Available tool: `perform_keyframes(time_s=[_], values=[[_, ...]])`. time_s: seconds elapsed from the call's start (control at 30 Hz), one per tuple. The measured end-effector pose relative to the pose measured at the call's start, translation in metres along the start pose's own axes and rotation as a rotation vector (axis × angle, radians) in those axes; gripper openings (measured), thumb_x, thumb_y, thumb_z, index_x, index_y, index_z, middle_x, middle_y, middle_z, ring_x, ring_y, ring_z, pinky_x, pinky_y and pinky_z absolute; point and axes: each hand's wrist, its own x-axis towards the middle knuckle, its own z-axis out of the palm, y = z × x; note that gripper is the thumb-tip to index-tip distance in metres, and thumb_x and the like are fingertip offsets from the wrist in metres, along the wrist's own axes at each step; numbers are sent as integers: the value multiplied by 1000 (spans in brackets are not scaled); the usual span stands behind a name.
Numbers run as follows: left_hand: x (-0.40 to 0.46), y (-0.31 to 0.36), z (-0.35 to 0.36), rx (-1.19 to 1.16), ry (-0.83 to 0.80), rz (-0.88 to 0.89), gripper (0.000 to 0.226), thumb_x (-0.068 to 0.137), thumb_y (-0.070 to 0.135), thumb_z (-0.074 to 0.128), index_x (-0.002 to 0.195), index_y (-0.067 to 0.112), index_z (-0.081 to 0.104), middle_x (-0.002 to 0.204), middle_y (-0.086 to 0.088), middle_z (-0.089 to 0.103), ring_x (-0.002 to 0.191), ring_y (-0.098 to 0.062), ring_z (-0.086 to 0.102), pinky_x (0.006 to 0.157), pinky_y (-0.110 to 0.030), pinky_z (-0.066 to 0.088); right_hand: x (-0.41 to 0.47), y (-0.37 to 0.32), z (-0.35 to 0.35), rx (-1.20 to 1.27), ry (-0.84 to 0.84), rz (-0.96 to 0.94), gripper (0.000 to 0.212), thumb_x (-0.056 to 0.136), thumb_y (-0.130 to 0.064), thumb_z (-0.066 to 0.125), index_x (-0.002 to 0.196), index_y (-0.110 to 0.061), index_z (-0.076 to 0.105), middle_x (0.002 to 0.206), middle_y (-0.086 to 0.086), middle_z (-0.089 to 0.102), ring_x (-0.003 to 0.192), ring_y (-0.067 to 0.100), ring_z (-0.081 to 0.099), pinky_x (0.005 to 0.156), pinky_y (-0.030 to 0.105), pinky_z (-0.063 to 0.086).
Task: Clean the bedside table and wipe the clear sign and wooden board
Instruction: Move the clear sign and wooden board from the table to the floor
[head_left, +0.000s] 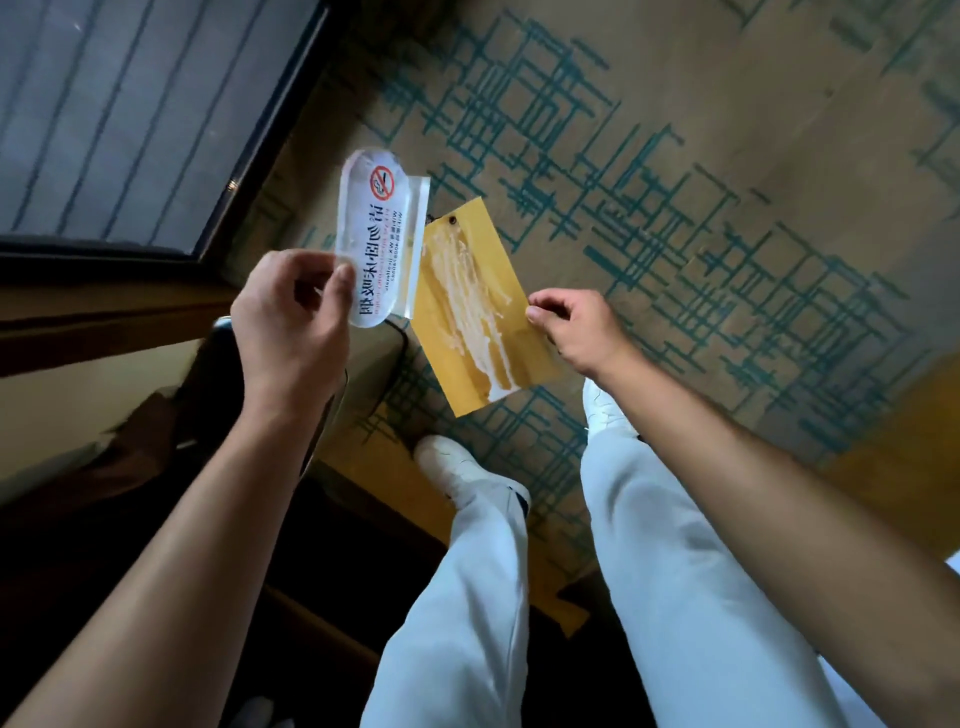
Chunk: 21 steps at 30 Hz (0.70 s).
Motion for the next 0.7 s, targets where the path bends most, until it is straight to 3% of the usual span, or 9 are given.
perform_keyframes(time_s=[0.17,0.27,0.47,0.57,0.7], values=[[7,-41,64,-99,-50,-148,25,95,29,65,104,8,74,96,-5,74,89,-16,71,83,-38,59,37,45,26,-67,-38,11,20,92,-16,68,108,-6,74,102,7,74,93,16,64,92,38,53],[14,-62,97,-84,-67,-164,25,94,30,65,103,9,75,94,-5,75,84,-13,69,82,-31,58,56,65,36,-116,-41,6,20,92,-18,68,107,-7,75,102,7,75,94,20,66,89,35,53],[19,-98,163,-80,-46,-219,26,91,34,65,100,13,76,90,2,74,84,-13,69,84,-35,58,100,104,45,-175,-40,-1,20,93,-18,66,108,-8,74,104,9,75,97,25,67,87,34,52],[15,-112,192,-115,-28,-261,23,90,33,65,98,14,76,87,4,73,80,-8,67,81,-29,57,123,120,50,-174,-29,24,22,94,-19,65,112,-10,73,109,6,74,97,18,65,87,29,49],[20,-127,218,-205,-16,-309,27,89,32,64,98,10,77,89,-2,76,80,-6,68,76,-18,53,145,135,58,-191,-53,34,21,94,-18,64,112,-10,73,110,7,73,101,21,65,89,32,49]])
